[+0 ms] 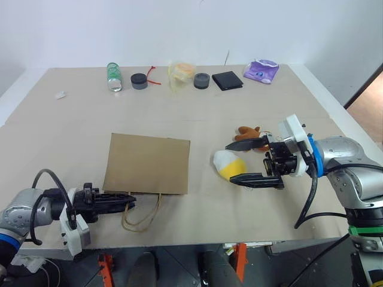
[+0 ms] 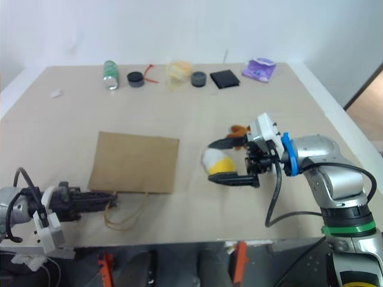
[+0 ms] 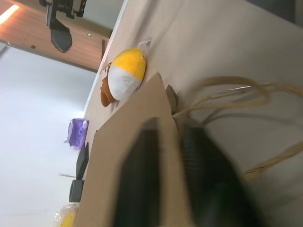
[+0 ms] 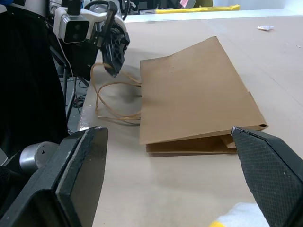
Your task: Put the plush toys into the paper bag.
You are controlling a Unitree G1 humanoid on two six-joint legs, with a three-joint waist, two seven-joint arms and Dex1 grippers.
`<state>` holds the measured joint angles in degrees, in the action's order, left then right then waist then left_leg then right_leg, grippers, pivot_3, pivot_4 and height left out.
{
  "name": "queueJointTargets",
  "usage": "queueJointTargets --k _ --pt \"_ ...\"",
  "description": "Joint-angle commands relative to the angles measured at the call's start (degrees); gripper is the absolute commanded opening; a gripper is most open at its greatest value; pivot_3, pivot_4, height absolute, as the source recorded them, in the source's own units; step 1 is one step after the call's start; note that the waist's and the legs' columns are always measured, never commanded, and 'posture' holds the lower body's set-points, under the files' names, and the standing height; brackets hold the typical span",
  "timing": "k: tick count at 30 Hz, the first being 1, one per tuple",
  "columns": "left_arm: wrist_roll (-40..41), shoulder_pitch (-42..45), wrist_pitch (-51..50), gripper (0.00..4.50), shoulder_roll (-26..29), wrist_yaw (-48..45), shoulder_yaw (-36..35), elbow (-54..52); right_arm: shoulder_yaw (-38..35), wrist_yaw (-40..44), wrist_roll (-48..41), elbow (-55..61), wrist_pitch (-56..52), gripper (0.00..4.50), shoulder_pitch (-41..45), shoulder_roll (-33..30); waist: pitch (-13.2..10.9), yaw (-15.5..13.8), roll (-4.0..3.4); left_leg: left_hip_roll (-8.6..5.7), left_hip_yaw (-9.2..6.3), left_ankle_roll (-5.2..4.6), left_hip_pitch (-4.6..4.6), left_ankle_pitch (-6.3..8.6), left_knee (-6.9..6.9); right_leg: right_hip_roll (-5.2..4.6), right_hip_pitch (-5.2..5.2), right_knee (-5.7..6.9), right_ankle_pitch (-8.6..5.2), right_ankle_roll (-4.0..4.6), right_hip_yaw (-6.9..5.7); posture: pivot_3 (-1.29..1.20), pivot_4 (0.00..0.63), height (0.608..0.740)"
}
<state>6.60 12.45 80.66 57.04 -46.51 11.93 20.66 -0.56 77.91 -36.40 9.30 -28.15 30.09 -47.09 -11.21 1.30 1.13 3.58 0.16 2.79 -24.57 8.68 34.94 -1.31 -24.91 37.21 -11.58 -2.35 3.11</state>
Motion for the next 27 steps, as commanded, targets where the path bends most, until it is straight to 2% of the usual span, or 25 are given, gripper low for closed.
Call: queueJointTargets --k 1,4,8,12,15,20,22,27 --pt "-0.1 0.7 -1.3 0.04 0.9 1.2 0.4 -1.8 -2.5 -0.3 -1.3 2.4 0.0 4.5 -0.1 -0.8 0.0 0.0 0.0 0.0 0.01 0.0 0.0 0.0 0.0 0.0 0.0 0.0 0.0 0.0 0.01 0.0 0.15 0.74" --pt "2.3 0.9 -5.8 0.04 0.1 2.4 -0.2 -3.8 -2.9 -1.2 -2.1 3.5 -0.8 4.5 -0.6 -0.8 0.0 0.0 0.0 0.0 0.03 0.0 0.0 0.0 0.0 0.0 -0.01 0.0 0.0 -0.01 0.04 0.0 0.15 0.74" --pt "7.9 4.5 -21.1 0.04 -3.7 8.6 -5.4 -11.5 -4.1 -3.9 -5.9 8.5 -4.6 4.5 -3.7 -0.2 0.0 -0.3 0.03 -0.01 0.03 -0.01 -0.06 0.0 0.01 0.01 -0.02 0.01 0.03 -0.06 0.07 0.0 0.15 0.74" --pt "8.3 6.7 -31.5 0.04 -6.8 11.6 -8.5 -19.0 -2.8 -9.6 -6.9 13.0 -6.8 4.5 -7.2 2.6 0.1 -0.1 0.23 0.0 0.03 -0.03 -0.13 -0.02 0.1 0.04 0.0 0.01 0.08 -0.16 0.1 0.0 0.15 0.74" --pt "7.3 5.8 -36.4 0.0 -8.9 12.1 -9.6 -23.8 -1.0 -17.2 -5.8 14.9 -8.8 3.63 -7.8 6.8 0.2 0.4 0.32 0.01 0.08 -0.02 -0.06 -0.02 0.1 0.08 0.02 0.01 0.09 -0.18 0.17 0.0 0.15 0.74" --pt "5.5 2.9 -40.1 0.0 -11.9 11.9 -10.8 -27.9 1.9 -30.5 -5.3 17.3 -11.4 1.23 -5.6 16.9 0.2 0.8 0.36 0.01 0.04 -0.03 -0.04 -0.03 0.1 0.2 -0.02 0.05 0.17 -0.17 0.28 0.0 0.15 0.74" --pt "4.9 2.3 -40.9 0.0 -12.8 11.8 -11.1 -28.9 2.8 -34.5 -5.0 17.5 -12.1 0.12 -4.4 20.4 0.2 0.8 0.39 0.02 0.0 -0.03 -0.02 -0.04 0.1 0.26 -0.03 0.06 0.23 -0.14 0.31 0.0 0.15 0.74" --pt "4.3 1.5 -42.0 0.0 -14.3 11.3 -12.2 -29.6 3.9 -37.5 -4.6 17.8 -12.7 0.05 -3.5 22.7 0.3 0.7 0.58 0.0 0.0 -0.04 -0.05 -0.06 0.11 0.23 -0.02 0.05 0.25 -0.14 0.34 0.0 0.15 0.74"
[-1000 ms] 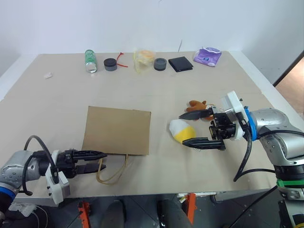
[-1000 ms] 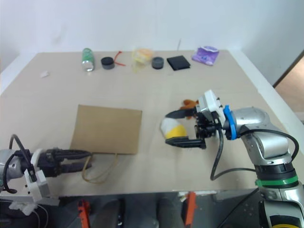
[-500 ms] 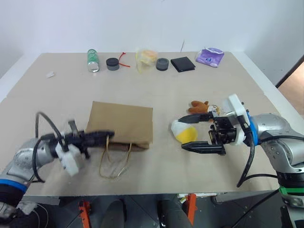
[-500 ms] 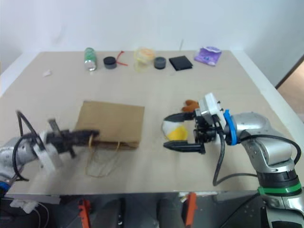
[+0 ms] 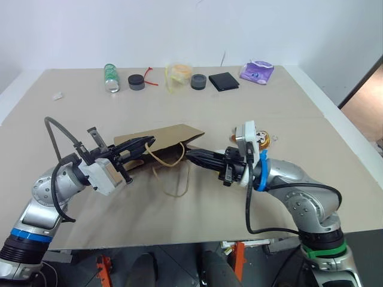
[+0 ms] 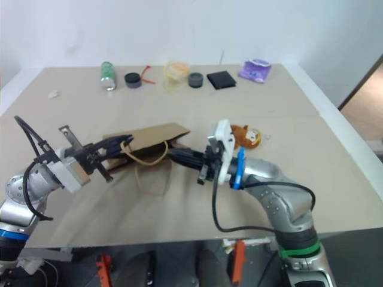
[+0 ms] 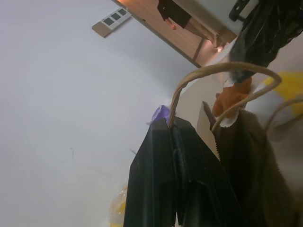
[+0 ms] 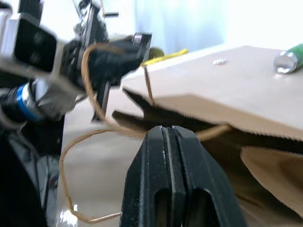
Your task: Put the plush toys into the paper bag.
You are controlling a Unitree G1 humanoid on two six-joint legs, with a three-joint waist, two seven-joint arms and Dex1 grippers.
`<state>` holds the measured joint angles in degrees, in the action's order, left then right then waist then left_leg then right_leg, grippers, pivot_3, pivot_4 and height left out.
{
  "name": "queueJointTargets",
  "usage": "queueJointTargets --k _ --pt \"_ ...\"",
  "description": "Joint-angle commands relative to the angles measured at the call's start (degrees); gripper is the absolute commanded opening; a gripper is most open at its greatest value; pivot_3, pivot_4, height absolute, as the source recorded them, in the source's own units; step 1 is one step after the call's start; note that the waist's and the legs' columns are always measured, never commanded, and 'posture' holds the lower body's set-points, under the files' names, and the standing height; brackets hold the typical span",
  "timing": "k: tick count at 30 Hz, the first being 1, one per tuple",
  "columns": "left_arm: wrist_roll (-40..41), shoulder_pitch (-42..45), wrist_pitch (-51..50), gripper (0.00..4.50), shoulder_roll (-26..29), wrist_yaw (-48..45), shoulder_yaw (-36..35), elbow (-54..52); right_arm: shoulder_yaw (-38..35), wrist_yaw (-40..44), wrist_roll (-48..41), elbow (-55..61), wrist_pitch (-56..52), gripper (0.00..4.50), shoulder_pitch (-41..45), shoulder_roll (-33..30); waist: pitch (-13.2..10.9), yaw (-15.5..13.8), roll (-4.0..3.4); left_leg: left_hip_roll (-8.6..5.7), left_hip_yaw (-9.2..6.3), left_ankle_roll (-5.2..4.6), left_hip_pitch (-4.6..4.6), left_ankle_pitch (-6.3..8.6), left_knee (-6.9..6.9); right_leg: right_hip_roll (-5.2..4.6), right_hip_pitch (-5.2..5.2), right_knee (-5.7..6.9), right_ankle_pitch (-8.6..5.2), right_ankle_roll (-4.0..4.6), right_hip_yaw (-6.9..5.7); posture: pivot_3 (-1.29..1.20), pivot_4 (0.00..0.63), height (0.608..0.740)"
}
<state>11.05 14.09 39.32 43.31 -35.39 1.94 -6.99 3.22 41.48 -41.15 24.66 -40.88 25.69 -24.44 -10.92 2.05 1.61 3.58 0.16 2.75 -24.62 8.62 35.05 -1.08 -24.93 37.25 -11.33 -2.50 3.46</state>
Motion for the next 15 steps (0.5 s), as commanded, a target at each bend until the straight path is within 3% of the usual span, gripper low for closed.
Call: queueJointTargets --k 1,7,15 --pt "-0.2 -0.2 -0.9 0.0 -0.8 0.2 -2.4 -2.1 1.0 -1.5 0.9 2.2 0.1 0.05 0.7 0.2 0.1 0.0 0.16 0.0 0.0 0.0 -0.01 0.0 0.0 0.0 0.0 -0.01 0.0 0.0 0.0 0.0 0.15 0.74" --pt "-0.9 -0.4 -1.8 0.0 -3.3 0.0 -1.9 -3.4 8.2 -6.4 10.7 -3.8 4.0 0.05 -1.0 4.0 0.2 0.0 0.34 0.04 -0.01 0.0 0.0 0.0 0.0 0.05 -0.03 -0.01 0.0 0.03 0.0 0.0 0.15 0.74" --pt "-1.3 -1.5 -2.1 0.0 -5.0 -0.6 -2.1 -4.3 7.8 -9.9 14.8 -9.9 7.9 0.05 1.1 10.5 0.2 0.1 0.37 0.04 0.0 -0.01 -0.01 0.0 0.0 0.06 -0.04 -0.01 0.03 0.05 0.02 0.0 0.15 0.74"
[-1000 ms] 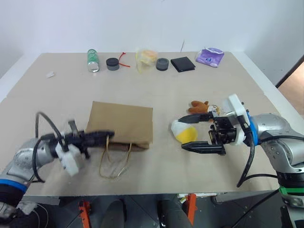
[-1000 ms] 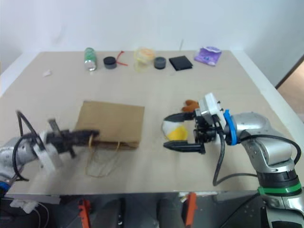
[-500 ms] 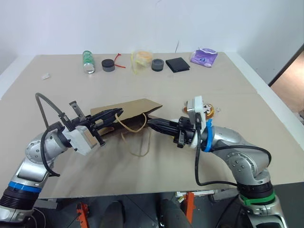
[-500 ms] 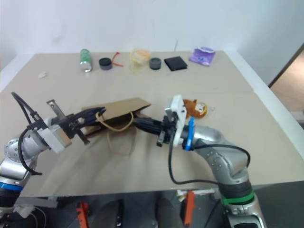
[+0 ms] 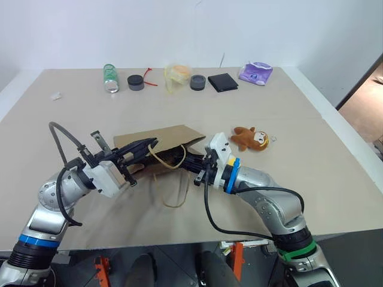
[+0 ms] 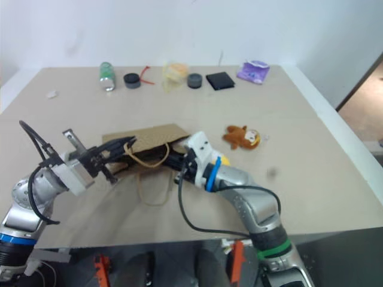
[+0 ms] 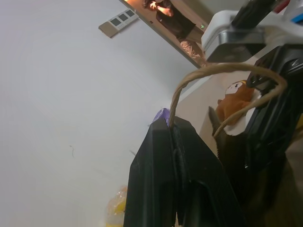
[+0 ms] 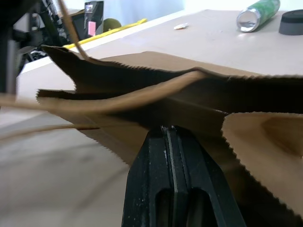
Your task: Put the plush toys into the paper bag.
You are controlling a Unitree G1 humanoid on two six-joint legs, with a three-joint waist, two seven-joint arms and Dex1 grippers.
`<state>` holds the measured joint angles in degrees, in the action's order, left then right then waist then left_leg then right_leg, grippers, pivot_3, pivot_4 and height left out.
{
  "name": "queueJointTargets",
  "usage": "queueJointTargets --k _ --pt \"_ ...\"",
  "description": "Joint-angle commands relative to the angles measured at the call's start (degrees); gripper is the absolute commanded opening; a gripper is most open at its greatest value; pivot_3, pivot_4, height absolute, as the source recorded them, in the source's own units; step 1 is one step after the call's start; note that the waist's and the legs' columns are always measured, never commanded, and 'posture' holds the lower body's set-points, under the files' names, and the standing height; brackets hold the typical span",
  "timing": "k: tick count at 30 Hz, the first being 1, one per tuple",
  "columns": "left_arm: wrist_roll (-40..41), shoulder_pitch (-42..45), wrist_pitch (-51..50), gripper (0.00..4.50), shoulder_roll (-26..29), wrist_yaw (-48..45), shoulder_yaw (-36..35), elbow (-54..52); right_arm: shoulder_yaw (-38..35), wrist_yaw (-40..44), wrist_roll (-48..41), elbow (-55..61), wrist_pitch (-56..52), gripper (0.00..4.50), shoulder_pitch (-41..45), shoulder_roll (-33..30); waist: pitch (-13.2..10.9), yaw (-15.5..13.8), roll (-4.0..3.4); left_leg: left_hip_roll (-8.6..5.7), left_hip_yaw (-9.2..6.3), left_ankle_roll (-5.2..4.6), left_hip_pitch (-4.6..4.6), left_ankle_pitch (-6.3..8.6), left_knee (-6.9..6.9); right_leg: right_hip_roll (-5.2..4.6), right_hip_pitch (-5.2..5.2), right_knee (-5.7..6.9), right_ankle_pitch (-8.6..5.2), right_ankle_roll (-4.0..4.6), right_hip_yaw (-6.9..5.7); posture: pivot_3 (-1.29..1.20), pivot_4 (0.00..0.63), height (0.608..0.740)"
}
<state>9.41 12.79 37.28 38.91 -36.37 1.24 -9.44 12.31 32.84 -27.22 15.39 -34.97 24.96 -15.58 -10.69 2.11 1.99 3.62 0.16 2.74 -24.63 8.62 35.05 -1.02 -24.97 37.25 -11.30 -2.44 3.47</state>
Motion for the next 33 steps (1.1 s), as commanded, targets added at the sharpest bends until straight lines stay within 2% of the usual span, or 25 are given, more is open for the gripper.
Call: queueJointTargets --k 1,7,15,26,33 --pt "0.3 -0.3 -0.1 0.0 -0.9 0.3 -1.4 -2.0 -1.0 -1.8 1.8 -1.8 2.2 0.05 2.3 2.2 0.0 0.0 0.0 0.0 0.0 0.0 0.0 0.0 0.0 0.0 0.0 0.0 0.0 0.0 0.0 0.0 0.15 0.74" --pt "0.1 0.4 -1.5 0.0 -2.5 1.3 -2.4 -2.3 2.9 -5.0 8.3 -8.4 2.0 0.05 3.4 4.8 0.0 0.1 0.05 0.01 -0.01 -0.01 0.0 0.0 0.0 0.01 0.0 0.0 0.0 0.01 -0.01 0.0 0.15 0.74" --pt "2.5 4.2 -10.5 0.0 -4.9 6.6 -7.8 -4.6 4.5 -7.6 14.3 -13.8 0.8 0.05 1.7 5.5 0.1 0.4 0.09 0.0 -0.01 -0.01 -0.03 -0.01 0.0 0.01 -0.01 0.0 0.01 -0.01 0.0 0.0 0.15 0.74" --pt "2.2 7.3 -13.5 0.0 -6.5 9.0 -10.5 -7.5 5.0 -7.7 16.7 -13.5 -2.1 0.05 1.3 6.6 0.1 0.5 0.16 0.02 -0.03 -0.01 -0.01 0.0 0.0 0.06 0.0 0.0 0.01 0.0 0.01 0.0 0.15 0.74" --pt "1.2 7.9 -13.8 0.0 -7.1 9.4 -10.4 -7.4 4.1 -6.5 16.3 -12.8 0.0 0.05 1.0 7.4 0.1 0.6 0.19 0.02 -0.04 -0.01 -0.01 0.0 0.0 0.07 0.0 0.0 0.01 -0.01 0.01 0.0 0.15 0.74"
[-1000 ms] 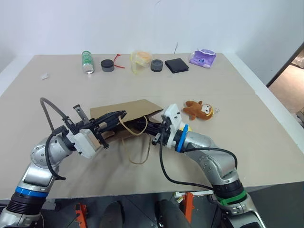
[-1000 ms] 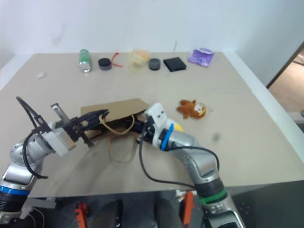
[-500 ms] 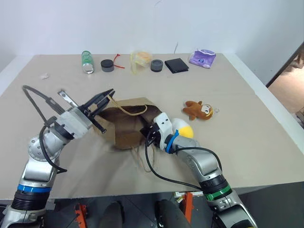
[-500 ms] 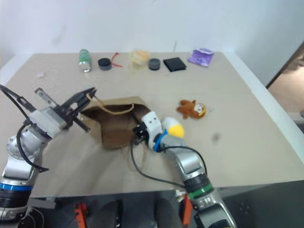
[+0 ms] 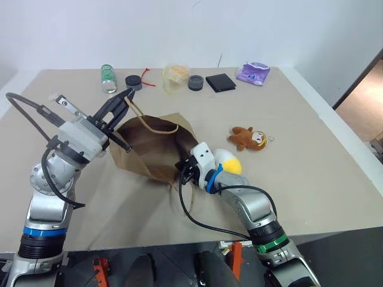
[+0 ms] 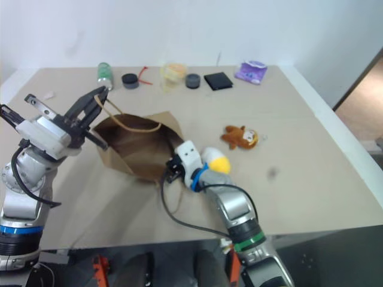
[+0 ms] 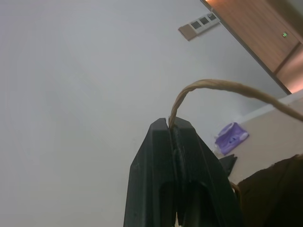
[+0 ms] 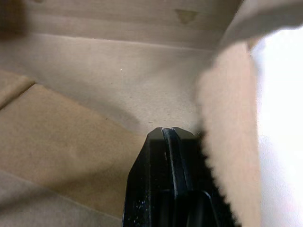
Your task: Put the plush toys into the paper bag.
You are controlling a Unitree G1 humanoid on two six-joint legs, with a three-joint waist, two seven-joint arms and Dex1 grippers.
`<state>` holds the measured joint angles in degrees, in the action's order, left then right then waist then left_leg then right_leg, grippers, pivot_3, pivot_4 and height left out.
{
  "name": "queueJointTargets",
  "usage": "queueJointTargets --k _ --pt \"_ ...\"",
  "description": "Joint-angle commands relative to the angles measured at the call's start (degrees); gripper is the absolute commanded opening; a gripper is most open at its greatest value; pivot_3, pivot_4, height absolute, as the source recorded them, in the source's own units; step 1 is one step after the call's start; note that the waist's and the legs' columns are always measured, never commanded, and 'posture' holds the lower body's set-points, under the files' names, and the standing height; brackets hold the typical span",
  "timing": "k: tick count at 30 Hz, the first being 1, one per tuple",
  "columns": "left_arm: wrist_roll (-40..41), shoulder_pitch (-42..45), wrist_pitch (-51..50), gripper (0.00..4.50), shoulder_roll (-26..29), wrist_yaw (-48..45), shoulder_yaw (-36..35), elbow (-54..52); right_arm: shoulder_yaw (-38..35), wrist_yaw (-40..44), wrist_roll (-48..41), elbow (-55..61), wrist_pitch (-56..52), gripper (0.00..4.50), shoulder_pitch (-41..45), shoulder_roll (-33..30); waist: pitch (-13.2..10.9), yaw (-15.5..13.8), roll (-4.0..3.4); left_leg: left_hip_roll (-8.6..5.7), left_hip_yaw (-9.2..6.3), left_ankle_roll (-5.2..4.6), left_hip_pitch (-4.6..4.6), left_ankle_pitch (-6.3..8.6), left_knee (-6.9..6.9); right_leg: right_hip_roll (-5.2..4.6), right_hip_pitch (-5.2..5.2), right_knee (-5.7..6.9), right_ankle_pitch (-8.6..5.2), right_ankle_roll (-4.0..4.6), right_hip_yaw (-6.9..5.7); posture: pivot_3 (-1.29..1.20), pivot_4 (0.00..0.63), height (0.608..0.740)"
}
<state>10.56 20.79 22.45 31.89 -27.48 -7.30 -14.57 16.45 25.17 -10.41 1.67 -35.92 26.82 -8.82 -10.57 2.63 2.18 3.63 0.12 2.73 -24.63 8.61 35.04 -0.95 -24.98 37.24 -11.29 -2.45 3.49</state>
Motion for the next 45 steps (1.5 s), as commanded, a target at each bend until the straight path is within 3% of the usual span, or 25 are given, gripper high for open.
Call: queueJointTargets --k 1,10,13,20,21,25,29,32,36,40,45 --pt "-0.1 -0.8 1.3 0.0 0.0 0.0 -1.6 -2.2 -0.4 1.5 -0.9 1.2 1.8 0.05 -0.9 0.9 0.0 0.0 0.0 0.0 0.0 0.0 0.0 0.0 0.0 0.0 0.0 0.0 0.0 0.0 0.0 0.0 0.15 0.74" --pt "-2.5 -6.7 5.5 0.0 -0.1 -2.9 0.4 -1.6 -4.9 9.1 -10.2 9.9 10.8 0.05 -2.0 4.2 0.0 0.1 0.0 0.01 -0.01 0.0 -0.06 0.01 -0.05 0.0 -0.07 0.0 -0.02 0.01 0.01 0.0 0.15 0.74" --pt "-3.0 -7.5 6.4 0.0 -0.3 -2.8 0.3 -1.1 -7.1 11.9 -15.7 13.4 8.9 0.95 -2.5 3.5 0.0 0.0 0.0 0.0 -0.01 0.0 -0.06 0.0 -0.04 -0.01 -0.06 0.0 -0.02 0.01 0.01 0.0 0.15 0.74" --pt "-3.1 -8.0 5.7 0.0 -0.6 -2.4 -0.2 -0.9 -15.1 16.8 -25.0 18.7 2.9 4.37 -2.7 -7.3 0.0 -0.1 0.0 0.0 0.0 0.01 -0.08 0.01 -0.04 -0.04 -0.05 -0.06 -0.02 0.02 0.01 0.0 0.15 0.74" --pt "-2.9 -8.0 5.3 0.0 -0.7 -2.1 -0.5 -0.9 -16.8 16.5 -24.9 17.6 2.3 4.45 -2.1 -9.6 0.0 -0.1 0.0 -0.01 0.0 0.01 -0.07 0.01 -0.04 -0.05 -0.04 -0.06 -0.02 0.02 0.01 0.0 0.15 0.74" --pt "-2.5 -8.1 4.4 0.0 -0.9 -2.0 -0.8 -1.0 -21.0 15.8 -23.0 12.5 -2.1 4.45 -0.1 -19.2 0.0 -0.1 -0.01 -0.01 0.0 0.01 -0.05 0.01 -0.04 -0.03 -0.05 -0.06 -0.01 0.03 0.01 0.0 0.15 0.74" --pt "-1.9 -8.1 3.8 0.0 -0.8 -2.4 -0.9 -1.0 -19.8 17.1 -20.4 10.0 -6.4 4.45 -2.0 -27.8 0.0 -0.1 -0.01 -0.01 0.0 0.0 -0.05 0.01 -0.07 -0.03 -0.06 -0.06 -0.04 0.06 0.03 0.0 0.15 0.74" --pt "-1.5 -7.8 3.5 0.0 -0.7 -2.7 -0.9 -0.8 -17.3 18.2 -18.9 9.3 -9.2 4.45 -3.8 -31.5 0.0 -0.1 -0.01 -0.02 0.02 -0.01 -0.06 0.02 -0.08 -0.02 -0.07 -0.08 -0.07 0.04 0.08 0.0 0.15 0.74" --pt "-1.3 -7.3 3.3 0.0 -0.7 -3.0 -0.9 -0.4 -15.2 18.3 -18.1 8.9 -10.9 4.45 -4.0 -31.5 0.0 0.1 -0.01 -0.02 0.05 -0.01 -0.04 0.02 -0.07 -0.01 -0.08 -0.09 -0.06 0.0 0.14 0.0 0.15 0.74" --pt "-1.1 -7.0 3.0 0.0 -0.6 -3.2 -0.9 -0.3 -13.8 17.9 -17.4 8.7 -11.0 3.38 -3.4 -30.0 0.0 0.0 -0.01 -0.03 0.03 -0.01 -0.01 0.02 -0.03 0.01 -0.04 -0.09 -0.03 -0.03 0.15 0.0 0.15 0.74" --pt "-1.0 -6.9 2.8 0.0 -0.4 -3.3 -0.9 -0.5 -16.0 19.1 -19.5 8.3 -11.6 0.94 -2.5 -28.6 0.0 0.0 -0.01 -0.07 0.04 -0.01 -0.02 0.02 0.01 0.0 -0.02 -0.09 -0.02 -0.04 0.2 0.0 0.15 0.74"
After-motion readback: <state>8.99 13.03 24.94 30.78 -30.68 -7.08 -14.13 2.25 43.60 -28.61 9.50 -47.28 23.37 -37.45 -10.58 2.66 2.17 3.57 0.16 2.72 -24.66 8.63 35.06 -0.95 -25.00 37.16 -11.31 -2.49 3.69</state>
